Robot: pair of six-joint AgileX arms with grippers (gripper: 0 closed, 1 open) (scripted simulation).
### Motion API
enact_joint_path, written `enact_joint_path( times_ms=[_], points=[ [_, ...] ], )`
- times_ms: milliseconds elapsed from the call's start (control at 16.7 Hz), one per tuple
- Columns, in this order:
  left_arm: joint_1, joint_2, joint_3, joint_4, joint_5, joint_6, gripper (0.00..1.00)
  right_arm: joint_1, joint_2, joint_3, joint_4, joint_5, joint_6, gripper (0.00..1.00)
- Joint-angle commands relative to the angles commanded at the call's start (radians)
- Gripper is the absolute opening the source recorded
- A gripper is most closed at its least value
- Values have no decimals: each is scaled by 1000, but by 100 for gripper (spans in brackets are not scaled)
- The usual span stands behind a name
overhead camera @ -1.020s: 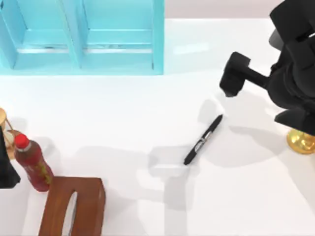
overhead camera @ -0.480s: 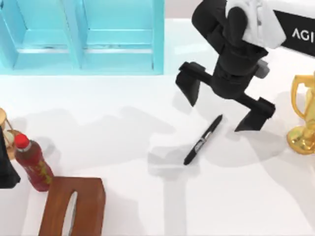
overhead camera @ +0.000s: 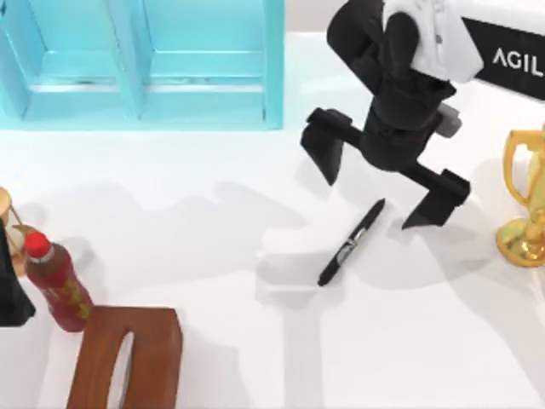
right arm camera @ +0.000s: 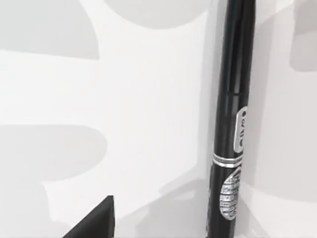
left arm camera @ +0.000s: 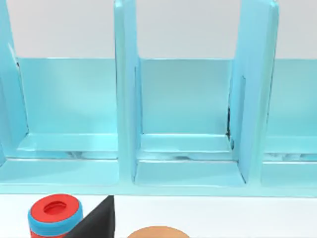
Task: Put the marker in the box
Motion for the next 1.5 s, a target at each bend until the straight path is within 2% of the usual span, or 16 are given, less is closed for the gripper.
enact_joint_path(
  times_ms=[480,780,1500],
  points=[
    [0,0,0,0,0,0,100,5,135,-140,282,2,9,100],
    [0,0,0,0,0,0,100,7,154,-154,308,2,12,100],
    [0,0,0,0,0,0,100,7,154,-154,308,2,12,10]
  ],
)
